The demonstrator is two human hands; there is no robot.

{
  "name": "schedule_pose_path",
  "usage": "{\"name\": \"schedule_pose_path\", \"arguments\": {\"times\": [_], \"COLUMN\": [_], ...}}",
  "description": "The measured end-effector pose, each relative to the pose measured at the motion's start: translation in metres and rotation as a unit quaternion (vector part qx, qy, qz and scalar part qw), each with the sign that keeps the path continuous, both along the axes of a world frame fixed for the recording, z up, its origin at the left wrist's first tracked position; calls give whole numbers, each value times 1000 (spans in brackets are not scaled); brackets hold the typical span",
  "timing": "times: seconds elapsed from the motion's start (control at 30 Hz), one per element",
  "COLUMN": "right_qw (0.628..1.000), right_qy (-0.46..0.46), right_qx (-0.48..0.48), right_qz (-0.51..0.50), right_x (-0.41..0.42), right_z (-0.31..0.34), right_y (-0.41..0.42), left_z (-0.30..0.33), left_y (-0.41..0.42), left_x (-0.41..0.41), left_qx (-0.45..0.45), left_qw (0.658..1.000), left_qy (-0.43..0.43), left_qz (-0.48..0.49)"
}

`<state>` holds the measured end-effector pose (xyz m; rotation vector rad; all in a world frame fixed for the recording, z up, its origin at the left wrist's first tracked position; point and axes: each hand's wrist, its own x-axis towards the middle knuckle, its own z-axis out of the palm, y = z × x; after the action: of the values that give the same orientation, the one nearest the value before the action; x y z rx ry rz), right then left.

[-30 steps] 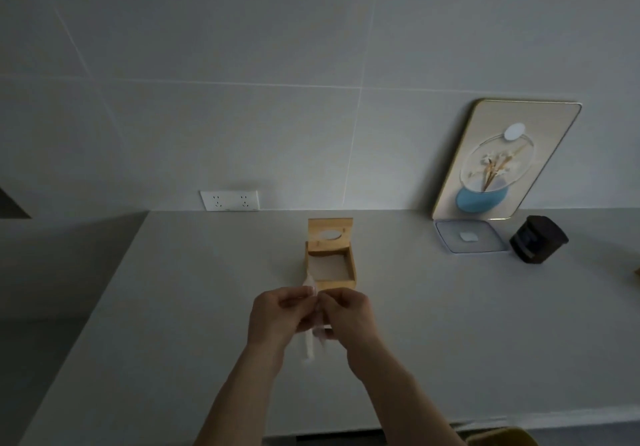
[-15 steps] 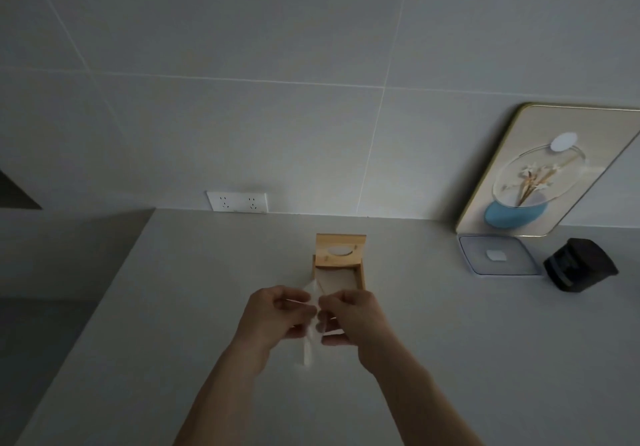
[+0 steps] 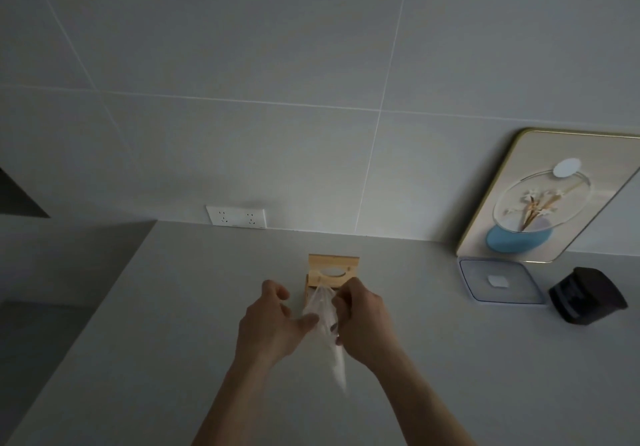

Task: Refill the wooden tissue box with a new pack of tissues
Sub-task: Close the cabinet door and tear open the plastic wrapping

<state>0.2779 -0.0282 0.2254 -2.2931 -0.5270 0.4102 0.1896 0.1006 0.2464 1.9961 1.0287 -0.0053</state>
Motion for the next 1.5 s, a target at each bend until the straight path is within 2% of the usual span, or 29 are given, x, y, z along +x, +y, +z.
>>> {"name": "schedule_pose_path", "arguments": {"times": [0.1, 0.27, 0.37, 0.43, 0.5, 0.6, 0.67, 0.77, 0.83, 1.0, 1.1, 1.2, 1.27, 1.4, 1.43, 1.5], "right_qw": [1000, 988, 968, 961, 960, 969, 982, 994, 996, 996, 987, 973, 958, 915, 902, 872], "right_qy": [-12, -133, -224, -261, -270, -209, -166, -54, 2, 46, 89, 131, 171, 226, 243, 279], "right_qx": [9, -78, -116, -85, 1, 65, 36, -66, -71, -51, -6, 99, 174, 315, 345, 397], "right_qz": [-3, 18, 16, 27, 71, 111, 83, 65, 46, -60, -131, -161, -154, -113, -96, -63], "right_x": [8, 13, 5, -3, -15, -30, -26, -19, -18, -13, -9, -4, -1, 5, 5, 6], "right_z": [1, 5, 9, 13, 18, 19, 14, 14, 16, 18, 20, 23, 28, 35, 38, 44], "right_y": [-5, -16, -13, -7, 0, 2, 0, -4, -2, 2, -1, -4, -6, -12, -14, -17], "left_z": [-1, 1, 4, 4, 3, 4, 6, 11, 15, 17, 16, 19, 19, -7, -15, -26], "left_y": [-5, 6, 3, 0, -1, -1, 2, 4, 2, -8, -14, -19, -17, 4, 10, 18], "left_x": [-2, -5, -2, 3, 7, 10, 10, 8, 9, 12, 14, 15, 15, 16, 15, 14], "left_qx": [-59, 92, 113, 96, 74, 57, 49, 53, 63, 72, 67, 31, -12, -16, -48, -179], "left_qw": [998, 995, 991, 992, 992, 990, 987, 983, 979, 967, 960, 952, 954, 937, 931, 914], "left_qy": [-19, -29, -52, -74, -96, -126, -150, -174, -184, -217, -232, -263, -286, -304, -297, -280], "left_qz": [-16, -30, -44, -35, -27, -28, -25, -33, -55, -116, -142, -151, -88, 169, 207, 232]}}
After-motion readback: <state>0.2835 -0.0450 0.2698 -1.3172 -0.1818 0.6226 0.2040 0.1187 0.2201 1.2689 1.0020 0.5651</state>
